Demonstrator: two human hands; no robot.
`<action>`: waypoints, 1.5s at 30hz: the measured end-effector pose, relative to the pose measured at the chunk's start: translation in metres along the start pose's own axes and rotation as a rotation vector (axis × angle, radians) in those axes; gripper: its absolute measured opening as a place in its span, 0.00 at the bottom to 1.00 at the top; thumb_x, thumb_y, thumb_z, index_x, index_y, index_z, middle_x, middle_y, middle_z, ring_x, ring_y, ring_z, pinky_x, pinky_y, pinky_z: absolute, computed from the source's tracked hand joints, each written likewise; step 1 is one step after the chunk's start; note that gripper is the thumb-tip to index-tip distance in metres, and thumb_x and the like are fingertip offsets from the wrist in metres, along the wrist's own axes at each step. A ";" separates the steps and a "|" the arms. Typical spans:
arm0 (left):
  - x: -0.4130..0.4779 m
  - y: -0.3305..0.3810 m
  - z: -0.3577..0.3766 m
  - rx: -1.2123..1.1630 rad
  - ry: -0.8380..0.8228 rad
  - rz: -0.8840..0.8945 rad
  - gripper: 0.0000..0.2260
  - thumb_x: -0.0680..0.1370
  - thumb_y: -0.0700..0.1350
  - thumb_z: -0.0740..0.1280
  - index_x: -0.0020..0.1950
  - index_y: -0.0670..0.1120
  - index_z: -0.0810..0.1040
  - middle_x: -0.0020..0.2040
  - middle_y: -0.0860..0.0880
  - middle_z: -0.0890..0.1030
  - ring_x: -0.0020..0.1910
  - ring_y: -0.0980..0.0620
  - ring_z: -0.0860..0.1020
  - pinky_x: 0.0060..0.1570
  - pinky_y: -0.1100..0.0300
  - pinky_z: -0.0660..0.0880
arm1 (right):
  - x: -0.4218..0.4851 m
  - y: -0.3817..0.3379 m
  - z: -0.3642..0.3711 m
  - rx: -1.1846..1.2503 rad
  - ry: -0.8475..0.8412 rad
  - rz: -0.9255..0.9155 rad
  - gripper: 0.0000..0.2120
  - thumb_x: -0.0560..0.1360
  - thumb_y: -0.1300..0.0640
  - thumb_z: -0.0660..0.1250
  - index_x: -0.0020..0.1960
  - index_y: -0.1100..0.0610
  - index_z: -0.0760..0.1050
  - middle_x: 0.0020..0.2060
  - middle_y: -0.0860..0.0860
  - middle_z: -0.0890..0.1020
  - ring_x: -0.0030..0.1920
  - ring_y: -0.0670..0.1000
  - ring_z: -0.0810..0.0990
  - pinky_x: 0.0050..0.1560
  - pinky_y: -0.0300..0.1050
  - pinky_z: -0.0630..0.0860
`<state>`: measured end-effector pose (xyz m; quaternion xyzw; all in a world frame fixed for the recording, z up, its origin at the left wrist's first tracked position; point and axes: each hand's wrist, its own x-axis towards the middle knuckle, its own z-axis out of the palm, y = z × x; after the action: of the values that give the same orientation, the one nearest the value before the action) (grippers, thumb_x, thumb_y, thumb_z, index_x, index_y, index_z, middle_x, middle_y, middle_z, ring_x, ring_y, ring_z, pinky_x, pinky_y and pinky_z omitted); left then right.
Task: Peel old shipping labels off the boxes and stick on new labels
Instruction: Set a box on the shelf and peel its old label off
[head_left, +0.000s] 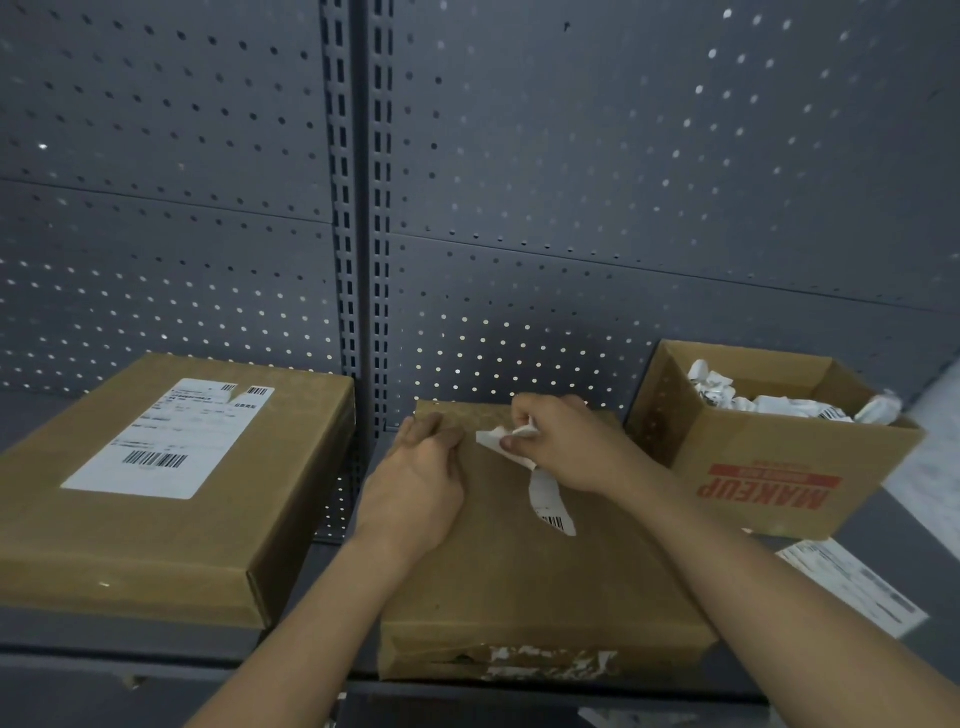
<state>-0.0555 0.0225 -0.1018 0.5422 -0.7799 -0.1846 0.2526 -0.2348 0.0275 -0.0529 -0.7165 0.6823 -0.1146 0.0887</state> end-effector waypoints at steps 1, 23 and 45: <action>0.000 -0.001 0.001 0.000 -0.002 -0.001 0.18 0.83 0.41 0.55 0.71 0.51 0.74 0.75 0.51 0.66 0.77 0.47 0.61 0.67 0.49 0.68 | 0.000 0.001 0.000 0.048 0.023 -0.001 0.12 0.79 0.47 0.64 0.41 0.47 0.65 0.43 0.49 0.77 0.40 0.50 0.79 0.30 0.42 0.64; 0.001 -0.001 0.001 -0.012 -0.002 -0.019 0.18 0.82 0.40 0.55 0.70 0.50 0.74 0.76 0.51 0.65 0.77 0.47 0.61 0.70 0.50 0.68 | -0.011 0.037 -0.020 1.308 -0.138 0.238 0.19 0.79 0.63 0.66 0.68 0.53 0.76 0.64 0.56 0.74 0.59 0.60 0.80 0.54 0.58 0.81; 0.001 -0.001 0.001 -0.004 -0.037 -0.025 0.21 0.82 0.39 0.55 0.74 0.52 0.70 0.78 0.51 0.62 0.78 0.46 0.59 0.73 0.48 0.64 | -0.030 0.044 -0.022 0.960 0.180 0.324 0.09 0.77 0.68 0.64 0.40 0.61 0.79 0.52 0.57 0.77 0.54 0.57 0.78 0.46 0.49 0.81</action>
<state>-0.0551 0.0214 -0.1030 0.5480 -0.7772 -0.1992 0.2366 -0.2847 0.0555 -0.0455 -0.4675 0.6602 -0.4607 0.3652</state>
